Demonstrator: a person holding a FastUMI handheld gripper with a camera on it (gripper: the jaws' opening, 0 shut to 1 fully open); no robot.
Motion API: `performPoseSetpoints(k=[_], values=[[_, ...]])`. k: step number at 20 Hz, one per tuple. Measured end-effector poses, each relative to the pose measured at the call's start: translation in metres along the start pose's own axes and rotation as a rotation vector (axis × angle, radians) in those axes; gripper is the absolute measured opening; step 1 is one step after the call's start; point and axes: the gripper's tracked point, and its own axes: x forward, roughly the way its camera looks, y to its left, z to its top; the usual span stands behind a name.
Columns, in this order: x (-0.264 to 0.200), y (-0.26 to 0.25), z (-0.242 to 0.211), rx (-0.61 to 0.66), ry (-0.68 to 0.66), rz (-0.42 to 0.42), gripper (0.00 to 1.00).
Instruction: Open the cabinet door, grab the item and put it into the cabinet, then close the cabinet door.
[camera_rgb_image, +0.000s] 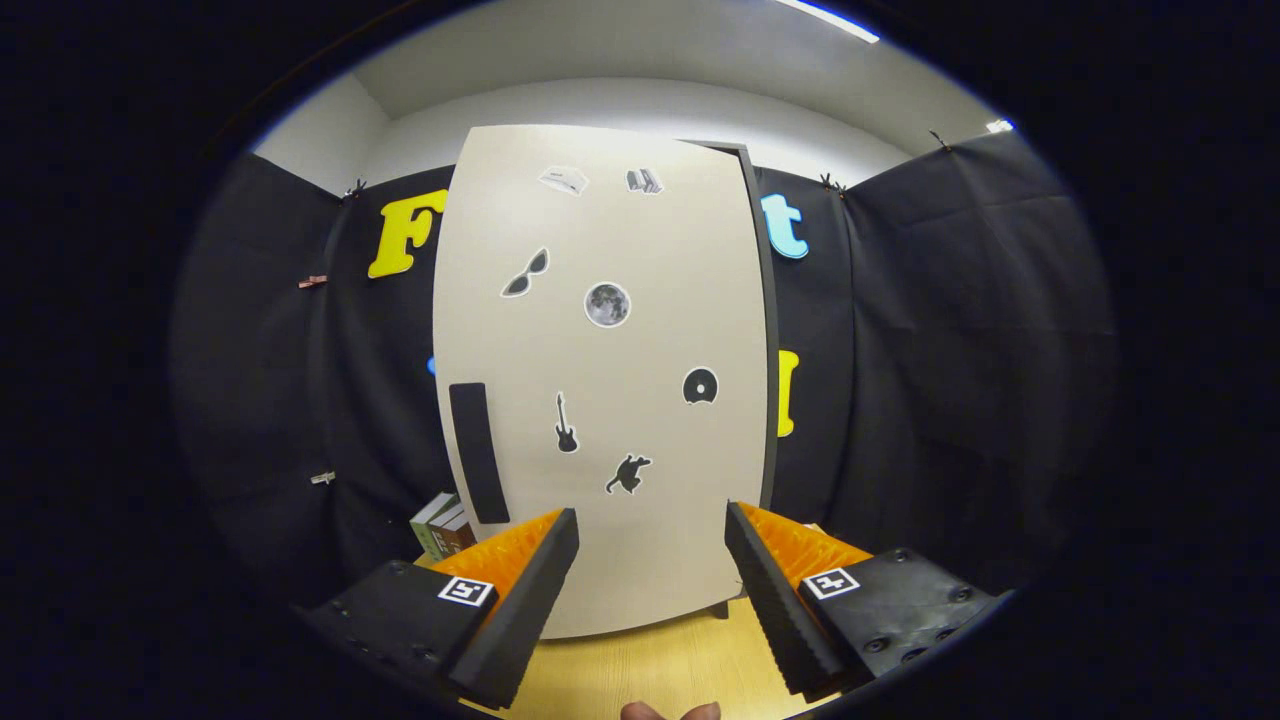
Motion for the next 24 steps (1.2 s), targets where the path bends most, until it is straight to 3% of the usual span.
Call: performPoseSetpoints(k=[24], values=[[-0.0009,-0.0037,0.0021,-0.013,-0.011,-0.009,0.96]])
